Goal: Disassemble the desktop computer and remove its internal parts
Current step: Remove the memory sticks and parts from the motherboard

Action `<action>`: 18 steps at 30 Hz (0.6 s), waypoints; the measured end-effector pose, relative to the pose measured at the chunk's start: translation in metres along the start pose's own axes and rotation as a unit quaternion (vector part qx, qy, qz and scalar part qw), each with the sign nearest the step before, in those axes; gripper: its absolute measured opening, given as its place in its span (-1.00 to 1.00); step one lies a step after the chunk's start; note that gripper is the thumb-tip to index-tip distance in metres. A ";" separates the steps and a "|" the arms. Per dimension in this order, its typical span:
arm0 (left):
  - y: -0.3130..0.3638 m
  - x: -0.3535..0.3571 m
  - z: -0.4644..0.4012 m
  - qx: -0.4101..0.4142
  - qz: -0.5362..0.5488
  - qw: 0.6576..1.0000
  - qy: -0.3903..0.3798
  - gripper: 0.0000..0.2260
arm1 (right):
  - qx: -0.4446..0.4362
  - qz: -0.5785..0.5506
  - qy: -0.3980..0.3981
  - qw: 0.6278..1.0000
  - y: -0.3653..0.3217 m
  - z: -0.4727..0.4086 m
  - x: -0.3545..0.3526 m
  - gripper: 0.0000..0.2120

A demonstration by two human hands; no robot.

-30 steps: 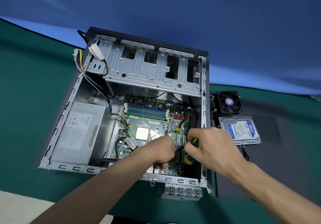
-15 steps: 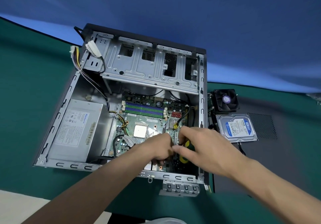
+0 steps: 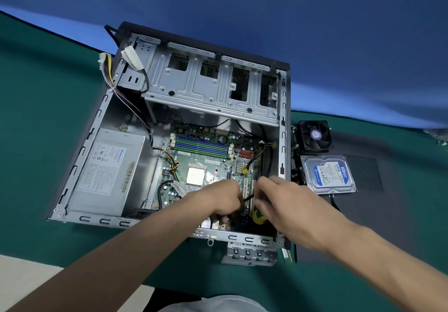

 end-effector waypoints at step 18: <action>-0.003 0.008 -0.003 0.008 -0.050 0.996 -0.067 -0.79 | 0.019 -0.026 0.011 0.999 -0.001 0.004 -0.007 -0.87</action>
Point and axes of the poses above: each hand's wrist, its own z-axis away from the middle knuckle, its own x-axis out of the palm, y = z × x, the point moved 1 cm from there along -z, towards the middle knuckle, and after that the axes turned 15 degrees about y, right-handed, at the moved point
